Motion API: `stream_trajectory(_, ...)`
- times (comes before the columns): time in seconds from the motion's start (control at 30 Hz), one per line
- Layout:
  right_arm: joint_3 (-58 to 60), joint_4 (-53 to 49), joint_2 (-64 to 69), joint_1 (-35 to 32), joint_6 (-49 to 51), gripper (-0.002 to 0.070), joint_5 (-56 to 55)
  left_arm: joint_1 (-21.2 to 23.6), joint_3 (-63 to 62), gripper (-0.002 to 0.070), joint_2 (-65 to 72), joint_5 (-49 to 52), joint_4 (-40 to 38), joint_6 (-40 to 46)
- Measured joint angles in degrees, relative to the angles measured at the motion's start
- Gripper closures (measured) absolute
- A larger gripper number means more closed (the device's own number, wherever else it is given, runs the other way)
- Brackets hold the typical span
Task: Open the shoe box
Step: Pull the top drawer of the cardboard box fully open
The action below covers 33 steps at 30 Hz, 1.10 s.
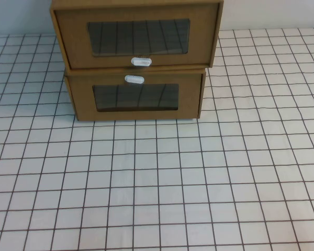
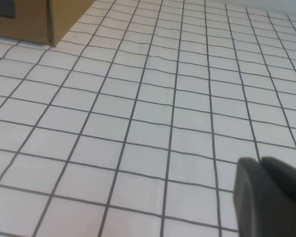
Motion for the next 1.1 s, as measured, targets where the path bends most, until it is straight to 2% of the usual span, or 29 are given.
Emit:
stream_trajectory(0.77,0.0,0.0,0.0,0.0,0.0,0.0689,0.0,0.0,0.0,0.0677,0.0,0.0,0.15,0.38)
stream_trajectory(1.1,0.0,0.0,0.0,0.0,0.0,0.0689,0.0,0.0,0.0,0.0677,0.0,-1.38,-1.91,-5.17)
